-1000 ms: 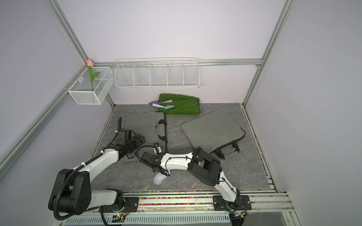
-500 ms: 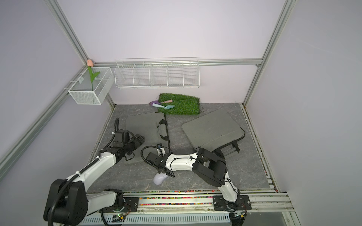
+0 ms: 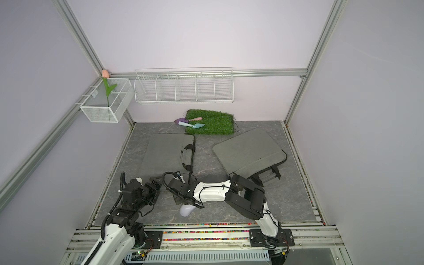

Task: Put the mouse into the laptop bag
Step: Unzip the zipper on the zippered laptop bag.

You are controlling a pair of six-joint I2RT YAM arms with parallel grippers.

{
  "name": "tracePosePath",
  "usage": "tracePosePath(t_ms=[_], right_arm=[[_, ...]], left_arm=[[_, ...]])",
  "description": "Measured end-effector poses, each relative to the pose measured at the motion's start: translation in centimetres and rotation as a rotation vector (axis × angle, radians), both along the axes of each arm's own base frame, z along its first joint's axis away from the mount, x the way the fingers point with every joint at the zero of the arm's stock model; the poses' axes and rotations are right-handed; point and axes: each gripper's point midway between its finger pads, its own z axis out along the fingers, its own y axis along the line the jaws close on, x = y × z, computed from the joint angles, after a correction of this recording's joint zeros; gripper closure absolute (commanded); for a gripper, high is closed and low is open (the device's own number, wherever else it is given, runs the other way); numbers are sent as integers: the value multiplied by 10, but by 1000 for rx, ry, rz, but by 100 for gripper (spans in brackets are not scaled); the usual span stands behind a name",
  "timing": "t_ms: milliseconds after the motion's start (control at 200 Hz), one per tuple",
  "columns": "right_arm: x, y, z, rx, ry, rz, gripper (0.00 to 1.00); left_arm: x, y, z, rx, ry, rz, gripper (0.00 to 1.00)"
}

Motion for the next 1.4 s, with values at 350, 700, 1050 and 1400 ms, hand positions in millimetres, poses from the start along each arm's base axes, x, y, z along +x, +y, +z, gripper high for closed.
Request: tracePosePath(t_ms=[350, 700, 1050, 1400], right_arm=[[-11, 25, 12, 108, 24, 59, 94], [-22, 39, 21, 166, 27, 96, 94], [-22, 31, 22, 173, 16, 89, 94], [-4, 16, 31, 173, -15, 109, 94]], left_arm=[[-4, -7, -25, -119, 59, 32, 7], [1, -9, -23, -174, 38, 52, 58], [-4, -4, -26, -102, 76, 45, 100], [-8, -1, -8, -18, 105, 13, 100]])
